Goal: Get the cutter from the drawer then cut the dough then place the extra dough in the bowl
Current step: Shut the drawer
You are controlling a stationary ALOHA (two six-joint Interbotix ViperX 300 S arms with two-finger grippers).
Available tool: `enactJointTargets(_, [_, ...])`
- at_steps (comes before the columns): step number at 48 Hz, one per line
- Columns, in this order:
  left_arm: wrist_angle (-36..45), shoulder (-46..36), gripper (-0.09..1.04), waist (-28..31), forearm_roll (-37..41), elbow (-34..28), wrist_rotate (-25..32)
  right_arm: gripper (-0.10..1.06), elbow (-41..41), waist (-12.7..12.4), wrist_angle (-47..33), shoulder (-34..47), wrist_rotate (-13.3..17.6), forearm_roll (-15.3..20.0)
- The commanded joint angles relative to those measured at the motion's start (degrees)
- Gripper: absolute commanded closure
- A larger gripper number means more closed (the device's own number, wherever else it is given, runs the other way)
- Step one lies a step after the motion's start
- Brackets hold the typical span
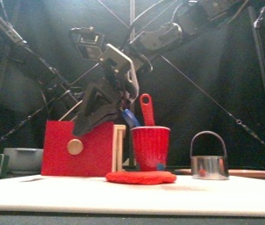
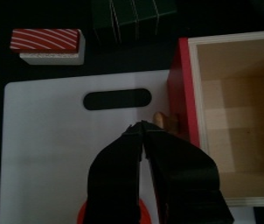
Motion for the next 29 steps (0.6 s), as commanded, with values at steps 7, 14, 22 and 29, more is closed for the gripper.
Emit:
enactJointTargets(7, [0.5,-0.5,0.65,0.1,0.3,-0.4,0.2,0.52,-3.1,-4.4,0.4,-0.3,0.1,-0.4])
enactJointTargets(14, [0.5,-0.5,0.65,0.1,0.6,-0.4,0.2,0.52,-4.1,-5.5,0.4,-0.3,0.1,-1.5])
enactJointTargets(22, [0.7,-0.3,0.65,0.1,0.6,-0.4,0.1,0.52,-6.7,-6.9,0.9,1.5,0.1,-2.3])
enactJointTargets(29, [0.7,-0.2,0.65,0.1,0.6,-0.2,0.0,0.52,-8.9,-8.0,2.0,3.3,0.1,-2.9])
